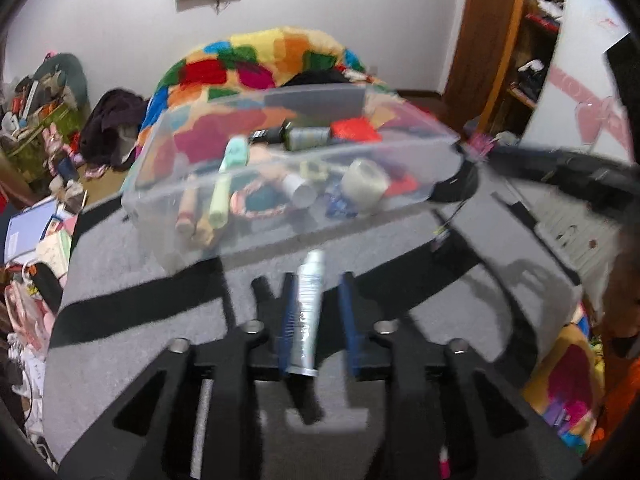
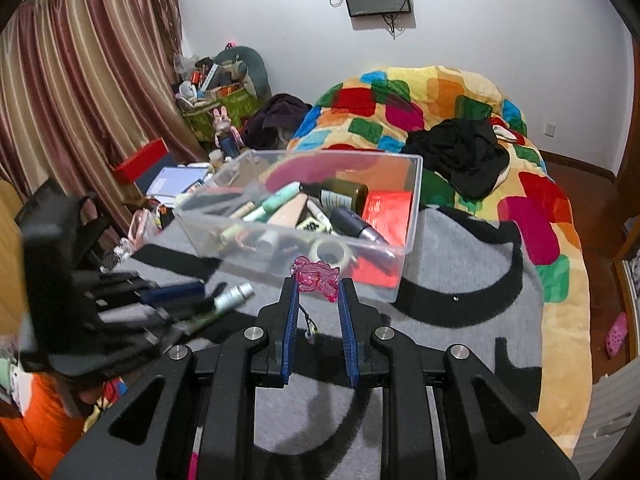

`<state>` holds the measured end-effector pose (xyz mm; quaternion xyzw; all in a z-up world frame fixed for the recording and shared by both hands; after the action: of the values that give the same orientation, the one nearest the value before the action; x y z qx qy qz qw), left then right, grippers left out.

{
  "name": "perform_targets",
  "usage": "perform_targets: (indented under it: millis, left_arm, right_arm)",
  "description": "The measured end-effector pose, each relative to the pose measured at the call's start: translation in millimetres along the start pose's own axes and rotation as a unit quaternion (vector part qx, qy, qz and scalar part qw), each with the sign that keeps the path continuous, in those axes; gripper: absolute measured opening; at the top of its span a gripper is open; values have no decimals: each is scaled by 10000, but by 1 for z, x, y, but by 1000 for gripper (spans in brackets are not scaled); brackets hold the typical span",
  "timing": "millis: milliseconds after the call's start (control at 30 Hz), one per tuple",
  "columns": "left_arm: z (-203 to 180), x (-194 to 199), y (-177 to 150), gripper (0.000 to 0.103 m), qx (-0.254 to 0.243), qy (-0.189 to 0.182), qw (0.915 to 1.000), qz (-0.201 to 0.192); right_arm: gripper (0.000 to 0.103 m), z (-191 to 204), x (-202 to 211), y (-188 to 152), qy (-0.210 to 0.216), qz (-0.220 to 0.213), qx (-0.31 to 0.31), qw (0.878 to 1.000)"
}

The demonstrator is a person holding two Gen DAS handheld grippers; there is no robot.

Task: Organize objects
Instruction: 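Lower the toothpaste tube into the box while the right tool drops the pink clip in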

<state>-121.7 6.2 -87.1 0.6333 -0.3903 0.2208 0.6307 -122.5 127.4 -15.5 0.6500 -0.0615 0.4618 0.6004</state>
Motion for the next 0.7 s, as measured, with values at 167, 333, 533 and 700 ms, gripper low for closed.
perform_targets:
  millis: [167,333,533,700]
  left_arm:
    - [11,-24,-9,35,63,95,9995,281]
    - [9,-22,-8,16,38,140,9998,158]
    - [7,2,3,16,168,-66,9997,-150]
    - [9,33,22,16,194,-129,9979,-607]
  right_arm:
    - [18,4,3,13,102,-155,-57,9998]
    - [18,8,1,25,156,-268,-133,9994]
    - [18,7,-1,42,208,-396,-290,9986]
    - [18,7,0,63,206,-565,-378,9975]
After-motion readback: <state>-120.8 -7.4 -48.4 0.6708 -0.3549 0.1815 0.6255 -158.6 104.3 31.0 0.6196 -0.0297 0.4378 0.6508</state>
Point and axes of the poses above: each gripper's, at about its wrist camera, not at the fingertips, and x roughly against the way its jaws point, z to its left, y to its top, the point moved 6 cm from there along -x, roughly the way its jaws point, and after that the axes turned 5 degrees about -y, right-handed, at the moved point
